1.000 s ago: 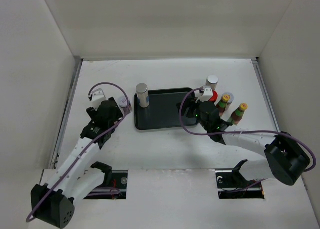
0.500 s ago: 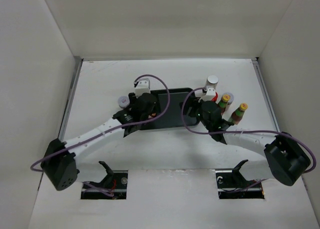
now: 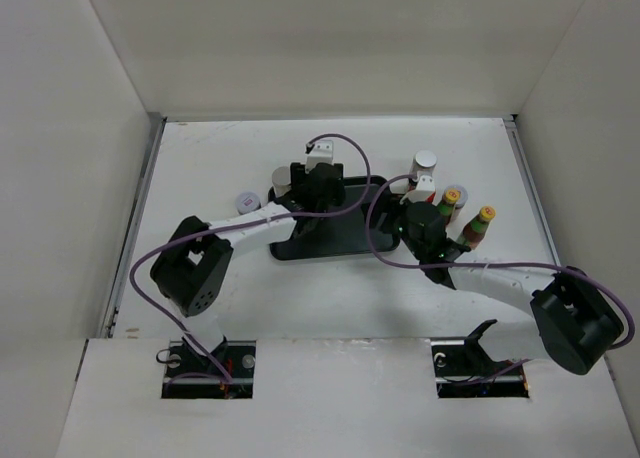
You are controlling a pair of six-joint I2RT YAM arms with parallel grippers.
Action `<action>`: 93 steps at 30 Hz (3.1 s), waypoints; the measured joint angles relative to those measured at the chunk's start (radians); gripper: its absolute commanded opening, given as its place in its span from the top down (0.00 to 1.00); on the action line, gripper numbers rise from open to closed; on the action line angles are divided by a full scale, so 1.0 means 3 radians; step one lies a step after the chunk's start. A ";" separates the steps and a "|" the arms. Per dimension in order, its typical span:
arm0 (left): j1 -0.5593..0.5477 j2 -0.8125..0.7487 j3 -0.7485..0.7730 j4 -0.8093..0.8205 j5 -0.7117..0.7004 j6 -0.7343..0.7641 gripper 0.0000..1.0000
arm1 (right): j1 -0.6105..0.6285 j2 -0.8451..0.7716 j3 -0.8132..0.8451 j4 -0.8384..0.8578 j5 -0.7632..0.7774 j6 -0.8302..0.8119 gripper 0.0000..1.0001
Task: Organize the condiment bottles
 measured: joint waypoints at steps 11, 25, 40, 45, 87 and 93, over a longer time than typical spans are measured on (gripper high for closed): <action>0.0177 0.0305 0.0174 0.0216 0.0065 0.0139 0.48 | 0.0000 0.0001 -0.0004 0.0019 -0.0023 0.0008 0.25; 0.0164 0.0286 0.0177 0.0514 -0.0027 0.0223 0.17 | -0.0001 0.0001 -0.0006 0.0019 -0.0024 0.0009 0.25; -0.0037 -0.1125 -0.0258 0.0694 -0.0240 0.0376 0.55 | -0.0001 -0.0055 -0.0018 0.0020 -0.0032 0.0011 0.50; 0.0237 -0.2076 -0.0923 0.0347 -0.0470 0.0038 0.45 | -0.0001 -0.0067 -0.0018 0.0019 -0.0045 0.0031 0.46; 0.0949 -0.1849 -0.1527 -0.0552 0.0223 -0.0327 0.64 | -0.0001 0.0006 -0.0018 0.0019 -0.0047 0.0031 0.37; 0.0262 -0.2136 -0.1344 -0.0893 0.0122 -0.0319 0.64 | -0.0001 0.0006 -0.0018 0.0019 -0.0047 0.0031 0.37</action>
